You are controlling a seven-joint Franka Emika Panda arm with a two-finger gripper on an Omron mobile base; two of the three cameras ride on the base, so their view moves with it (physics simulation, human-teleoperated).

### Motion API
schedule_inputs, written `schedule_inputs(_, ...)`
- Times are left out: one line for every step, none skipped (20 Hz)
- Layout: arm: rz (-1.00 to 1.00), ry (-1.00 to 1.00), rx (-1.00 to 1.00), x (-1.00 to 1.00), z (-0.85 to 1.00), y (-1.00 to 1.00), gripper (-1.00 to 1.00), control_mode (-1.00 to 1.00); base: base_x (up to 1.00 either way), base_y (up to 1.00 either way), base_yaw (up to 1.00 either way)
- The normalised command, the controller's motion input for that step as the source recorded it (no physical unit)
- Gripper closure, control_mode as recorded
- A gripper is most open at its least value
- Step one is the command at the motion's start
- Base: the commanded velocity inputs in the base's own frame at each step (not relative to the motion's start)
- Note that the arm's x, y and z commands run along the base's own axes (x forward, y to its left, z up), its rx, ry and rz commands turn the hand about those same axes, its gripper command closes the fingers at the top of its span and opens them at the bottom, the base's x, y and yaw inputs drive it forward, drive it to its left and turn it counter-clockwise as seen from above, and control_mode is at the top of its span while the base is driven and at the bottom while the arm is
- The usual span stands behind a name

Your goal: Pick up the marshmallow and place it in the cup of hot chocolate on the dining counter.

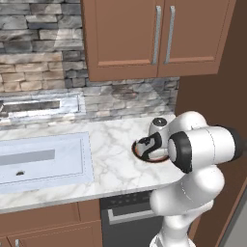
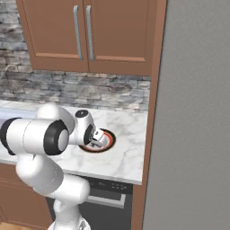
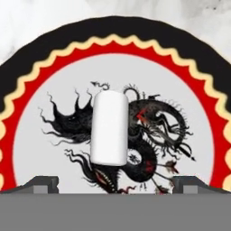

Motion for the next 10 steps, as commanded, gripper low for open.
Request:
schedule_inputs(0.0, 0.0, 0.0, 0.23, 0.0, 0.0, -1.0, -1.0, 0.0, 0.0, 0.0)
schedule_inputs(0.0, 0.0, 0.0, 0.24, 0.0, 0.0, -1.0, -1.0, 0.0, 0.0, 0.0)
schedule_inputs(0.0, 0.0, 0.0, 0.2, 0.0, 0.0, -1.0, -1.0, 0.0, 0.0, 0.0)
schedule_inputs(0.0, 0.0, 0.0, 0.15, 0.0, 0.0, -1.0, -1.0, 0.0, 0.0, 0.0)
schedule_inputs(0.0, 0.0, 0.0, 0.12, -0.04, 0.0, -1.0, -1.0, 0.0, 0.0, 0.0)
schedule_inputs(0.0, 0.0, 0.0, 0.13, -0.07, 0.0, -1.0, -1.0, 0.0, 0.0, 0.0)
schedule_inputs(0.0, 0.0, 0.0, 0.12, -0.06, 0.0, -1.0, -1.0, 0.0, 0.0, 0.0)
schedule_inputs(0.0, 0.0, 0.0, 0.09, -0.08, 0.0, -1.0, -1.0, 0.0, 0.0, 0.0)
schedule_inputs(0.0, 0.0, 0.0, 0.04, -0.1, 0.0, -1.0, -1.0, 0.0, 0.0, 0.0)
schedule_inputs(0.0, 0.0, 0.0, 0.0, -0.11, 0.0, -1.0, -1.0, 0.0, 0.0, 0.0)
